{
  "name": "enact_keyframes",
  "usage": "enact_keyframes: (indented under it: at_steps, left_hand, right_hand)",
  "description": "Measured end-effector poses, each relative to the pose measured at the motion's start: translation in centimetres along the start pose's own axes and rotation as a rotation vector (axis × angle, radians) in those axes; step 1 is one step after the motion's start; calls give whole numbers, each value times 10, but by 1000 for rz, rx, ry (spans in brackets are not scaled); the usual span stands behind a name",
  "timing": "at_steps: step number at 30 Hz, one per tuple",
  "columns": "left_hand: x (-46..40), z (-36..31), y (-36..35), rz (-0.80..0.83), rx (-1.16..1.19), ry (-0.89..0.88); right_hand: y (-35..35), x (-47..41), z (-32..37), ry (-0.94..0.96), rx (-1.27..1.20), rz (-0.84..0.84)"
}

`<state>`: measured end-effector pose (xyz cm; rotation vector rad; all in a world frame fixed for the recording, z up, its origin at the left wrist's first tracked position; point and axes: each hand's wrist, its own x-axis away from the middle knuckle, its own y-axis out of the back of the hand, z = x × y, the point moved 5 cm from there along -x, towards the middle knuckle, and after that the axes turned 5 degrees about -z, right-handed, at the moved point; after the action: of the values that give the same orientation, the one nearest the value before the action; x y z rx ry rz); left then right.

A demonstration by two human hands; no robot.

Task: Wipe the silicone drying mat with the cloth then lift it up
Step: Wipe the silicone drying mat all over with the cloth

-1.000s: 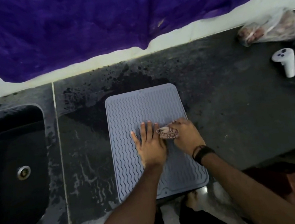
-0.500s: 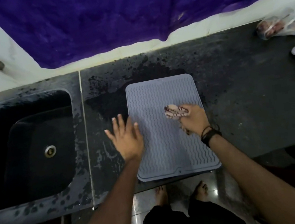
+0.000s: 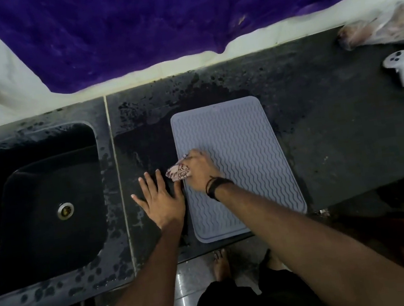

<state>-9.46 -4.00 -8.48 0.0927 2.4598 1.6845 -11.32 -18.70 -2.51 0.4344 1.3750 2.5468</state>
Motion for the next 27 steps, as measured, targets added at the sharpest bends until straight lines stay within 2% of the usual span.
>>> enact_keyframes:
  at_steps: [2,4,8,10,12,16,22,24,27]
  left_hand:
    - [0,0,0,-8,12,-6]
    - [1,-2,2,-22,29,-19]
    - [4,-10,1,-9,30,-91]
    - [4,-12,2,-3,32,-105]
    - [5,-12,3,2,51,-88]
    - [5,-11,3,20,64,-70]
    - [6,-8,0,33,76,-67]
    - [6,-9,0,34,72,-73]
    - [6,-9,-1,43,62,-74]
  right_hand:
    - [2,14,-10,1,-59,42]
    - [9,31,-27,-40,-88,15]
    - [44,50,-74,-172,-32,-273]
    - [59,52,-94,-246,11,-334]
    - [62,57,-107,-268,50,-270]
    - [48,99,-102,-195,120,-101]
    - [32,174,-88,-166,113,-36]
    - [41,157,-88,-161,110,-50]
    - [61,95,-82,-146,96,-206]
